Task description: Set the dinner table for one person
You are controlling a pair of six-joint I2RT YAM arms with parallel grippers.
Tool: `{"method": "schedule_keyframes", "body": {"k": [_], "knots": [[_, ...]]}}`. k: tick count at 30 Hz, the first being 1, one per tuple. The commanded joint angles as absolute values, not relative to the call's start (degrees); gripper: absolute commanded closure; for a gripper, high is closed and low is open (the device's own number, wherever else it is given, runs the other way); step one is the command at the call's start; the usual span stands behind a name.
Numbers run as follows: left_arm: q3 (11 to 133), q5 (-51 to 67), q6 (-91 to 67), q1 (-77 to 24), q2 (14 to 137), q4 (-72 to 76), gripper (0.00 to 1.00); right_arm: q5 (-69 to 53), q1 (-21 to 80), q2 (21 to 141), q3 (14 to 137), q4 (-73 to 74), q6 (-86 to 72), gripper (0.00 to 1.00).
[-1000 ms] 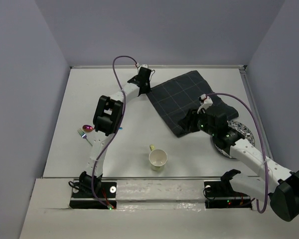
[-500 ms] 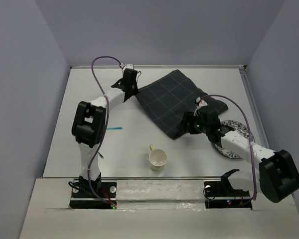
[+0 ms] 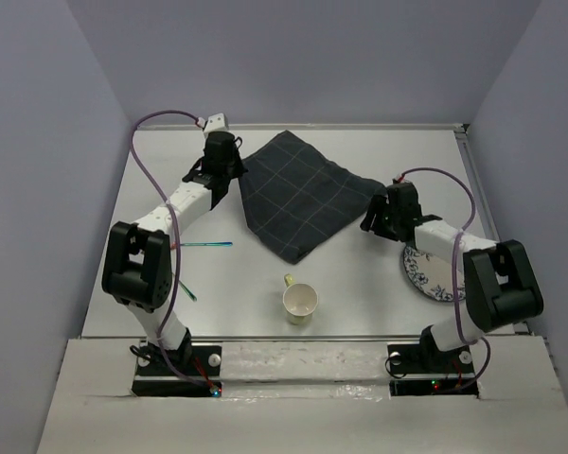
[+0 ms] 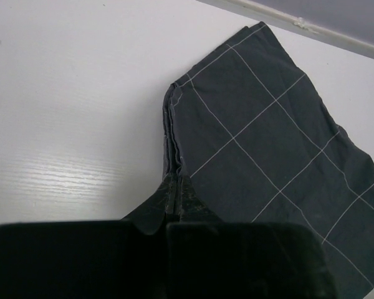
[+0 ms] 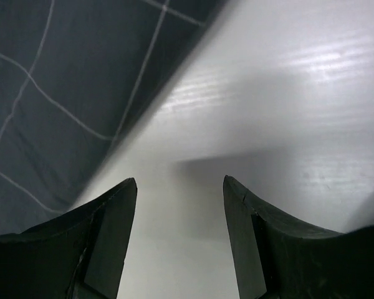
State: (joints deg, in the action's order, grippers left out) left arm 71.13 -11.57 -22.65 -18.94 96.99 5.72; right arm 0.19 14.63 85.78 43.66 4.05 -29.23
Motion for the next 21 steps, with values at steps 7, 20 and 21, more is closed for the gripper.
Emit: {"method": "schedule_keyframes", "body": {"k": [7, 20, 21], "knots": [[71.8, -7.3, -20.5, -18.8, 94.1, 6.9, 1.0, -6.0, 14.7, 100.4, 56.3, -3.7, -35.6, 0.3], [68.2, -13.2, -16.8, -18.8, 85.1, 10.3, 1.0, 3.1, 14.7, 81.0, 65.4, 12.3, -25.9, 1.0], [68.1, -14.2, -16.5, -18.8, 84.7, 10.5, 1.0, 3.9, 15.3, 79.6, 67.0, 14.7, -23.6, 1.0]]}}
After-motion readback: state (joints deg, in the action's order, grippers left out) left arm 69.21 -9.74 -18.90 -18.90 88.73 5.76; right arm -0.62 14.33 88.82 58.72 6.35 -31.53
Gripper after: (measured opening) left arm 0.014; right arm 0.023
